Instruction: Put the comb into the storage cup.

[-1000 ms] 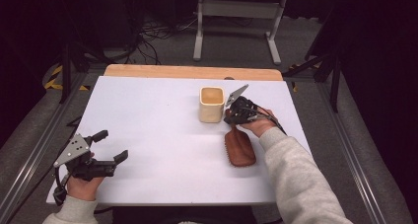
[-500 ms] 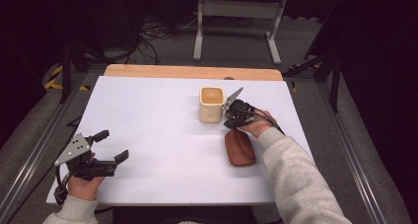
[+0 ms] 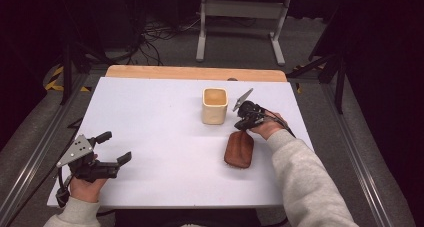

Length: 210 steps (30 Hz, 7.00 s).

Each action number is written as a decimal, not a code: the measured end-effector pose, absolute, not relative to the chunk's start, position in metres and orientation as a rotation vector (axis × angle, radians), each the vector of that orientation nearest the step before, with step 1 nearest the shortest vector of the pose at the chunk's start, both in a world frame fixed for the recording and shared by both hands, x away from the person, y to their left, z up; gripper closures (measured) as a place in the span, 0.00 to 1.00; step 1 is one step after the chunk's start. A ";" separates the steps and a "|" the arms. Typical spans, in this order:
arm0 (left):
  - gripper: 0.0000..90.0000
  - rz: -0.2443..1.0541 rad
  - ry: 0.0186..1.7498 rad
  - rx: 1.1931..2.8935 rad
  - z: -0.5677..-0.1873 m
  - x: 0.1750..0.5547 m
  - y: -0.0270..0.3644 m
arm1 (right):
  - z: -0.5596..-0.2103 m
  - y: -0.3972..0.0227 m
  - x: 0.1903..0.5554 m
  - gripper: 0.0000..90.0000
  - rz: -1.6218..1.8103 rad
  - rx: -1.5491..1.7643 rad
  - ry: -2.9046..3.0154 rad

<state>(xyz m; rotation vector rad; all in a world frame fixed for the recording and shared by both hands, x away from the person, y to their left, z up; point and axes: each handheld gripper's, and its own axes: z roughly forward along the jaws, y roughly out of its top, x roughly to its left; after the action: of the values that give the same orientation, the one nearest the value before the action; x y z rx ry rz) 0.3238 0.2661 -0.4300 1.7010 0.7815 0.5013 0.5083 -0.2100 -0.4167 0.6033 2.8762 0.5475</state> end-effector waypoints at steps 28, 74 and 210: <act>0.02 0.484 0.752 1.716 -0.430 0.332 0.256 | -0.414 -0.249 0.485 1.00 0.491 0.726 2.909; 0.02 0.474 0.752 1.720 -0.432 0.331 0.254 | -0.386 -0.267 0.459 0.06 0.559 0.357 2.952; 0.01 0.278 0.522 1.771 -0.359 0.365 0.121 | -0.411 -0.204 0.365 0.81 1.364 0.500 2.240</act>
<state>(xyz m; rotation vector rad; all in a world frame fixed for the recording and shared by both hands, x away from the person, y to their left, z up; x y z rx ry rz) 0.3653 0.1211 -0.3592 1.7706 0.5225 0.2776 0.3652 -0.2040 -0.4111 0.4997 2.2403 1.3640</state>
